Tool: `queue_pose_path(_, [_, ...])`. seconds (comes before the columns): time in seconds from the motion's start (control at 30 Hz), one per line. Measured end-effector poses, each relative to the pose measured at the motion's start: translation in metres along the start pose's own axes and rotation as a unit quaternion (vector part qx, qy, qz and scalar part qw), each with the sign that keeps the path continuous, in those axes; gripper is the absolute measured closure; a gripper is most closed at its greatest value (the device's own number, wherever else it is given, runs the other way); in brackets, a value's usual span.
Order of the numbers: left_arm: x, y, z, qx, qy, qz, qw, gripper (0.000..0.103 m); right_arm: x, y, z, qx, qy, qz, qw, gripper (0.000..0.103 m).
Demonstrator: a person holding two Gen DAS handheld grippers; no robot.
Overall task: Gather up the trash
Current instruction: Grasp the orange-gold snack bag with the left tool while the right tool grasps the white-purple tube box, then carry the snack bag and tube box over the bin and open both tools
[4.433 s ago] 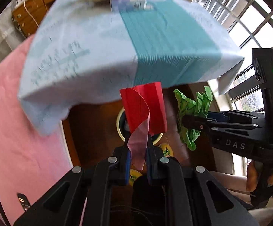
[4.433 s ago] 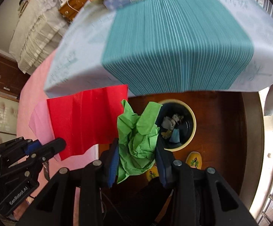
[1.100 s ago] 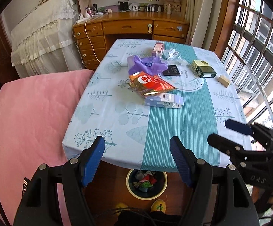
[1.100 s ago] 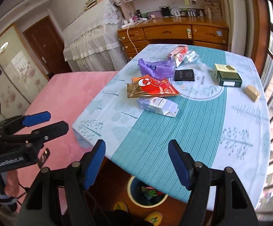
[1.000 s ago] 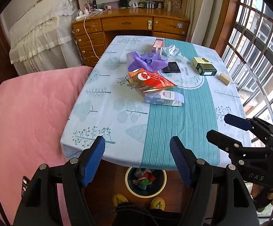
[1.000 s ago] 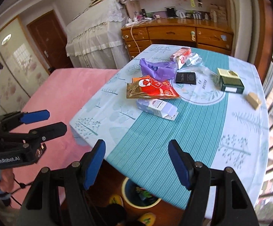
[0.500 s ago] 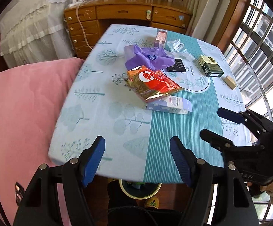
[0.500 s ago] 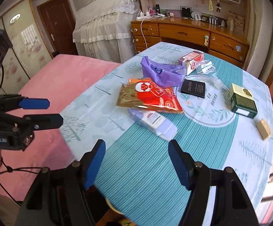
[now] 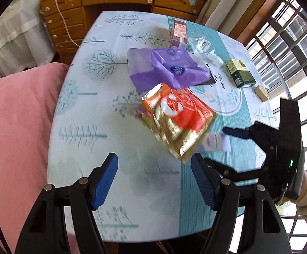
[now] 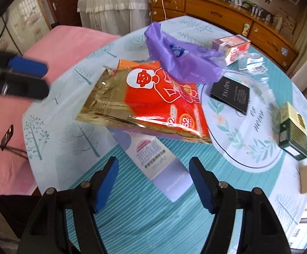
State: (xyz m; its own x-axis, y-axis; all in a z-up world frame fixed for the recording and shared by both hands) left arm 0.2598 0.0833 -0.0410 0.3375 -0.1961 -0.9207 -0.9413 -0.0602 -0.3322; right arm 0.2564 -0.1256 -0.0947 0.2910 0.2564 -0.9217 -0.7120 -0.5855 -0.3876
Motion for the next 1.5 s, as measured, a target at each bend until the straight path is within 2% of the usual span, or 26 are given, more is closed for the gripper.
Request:
queue_pose_path(0.1, [0.016,-0.022,0.011,0.009,0.010,0.013,0.9998,0.033,0.009,-0.002,0.001,0.000,0.002,0.009,1.000,0.034])
queue_pose_path(0.17, [0.028,-0.035,0.014,0.020,0.022,0.024,0.9993,0.033,0.012,-0.002,-0.001,0.012,-0.004,0.012,1.000,0.039])
queue_pose_path(0.33, [0.059,-0.065,0.016,0.052,0.036,0.050,0.9967,0.033,0.016,-0.002,-0.004,0.039,-0.013,0.017,0.999,0.044])
queue_pose_path(0.53, [0.097,-0.089,0.015,0.073,0.081,0.096,0.9894,0.033,0.020,0.001,-0.001,0.046,-0.007,0.027,0.999,0.045])
queue_pose_path(0.73, [0.125,-0.097,0.008,0.080,0.125,0.135,0.9797,0.033,0.026,0.000,0.005,0.038,0.005,0.032,0.999,0.045])
queue_pose_path(0.9, [0.132,-0.094,-0.006,0.105,0.135,0.142,0.9750,0.034,0.030,-0.003,0.020,0.021,0.009,0.036,0.999,0.046])
queue_pose_path(0.97, [0.131,-0.093,-0.011,0.118,0.128,0.141,0.9747,0.053,0.029,-0.005,0.028,0.013,0.004,0.035,0.999,0.058])
queue_pose_path(1.0, [0.131,-0.092,-0.013,0.121,0.126,0.141,0.9745,0.058,0.029,-0.006,0.032,0.009,-0.002,0.035,0.999,0.061])
queue_pose_path(1.07, [0.126,-0.088,-0.020,0.133,0.120,0.139,0.9740,0.080,0.027,-0.005,0.040,0.005,-0.013,0.038,0.999,0.064])
queue_pose_path(1.17, [0.110,-0.080,-0.032,0.158,0.116,0.122,0.9730,0.091,0.023,0.000,0.049,0.008,-0.028,0.043,0.999,0.065])
queue_pose_path(1.33, [0.083,-0.060,-0.052,0.191,0.095,0.091,0.9728,0.097,0.001,0.024,0.061,0.025,-0.033,0.038,0.998,0.068])
queue_pose_path(1.5, [0.052,-0.037,-0.071,0.190,0.079,0.057,0.9769,0.099,-0.031,0.060,0.061,0.062,-0.035,0.027,0.997,0.068])
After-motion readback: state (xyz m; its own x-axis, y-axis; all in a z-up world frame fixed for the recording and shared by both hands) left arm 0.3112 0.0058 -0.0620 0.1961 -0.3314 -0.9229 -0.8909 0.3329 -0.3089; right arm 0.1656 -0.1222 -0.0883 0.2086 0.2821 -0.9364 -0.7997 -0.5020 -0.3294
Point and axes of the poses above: each gripper's, at about its wrist camera, not at the fingertips, and x roughly the way its jaws point, z to its left, y to its underside, the point moved 2 cm from there along x, roughly the way its jaws point, and after that the axes turned 1 degree about -z, right-handed, at the moved point
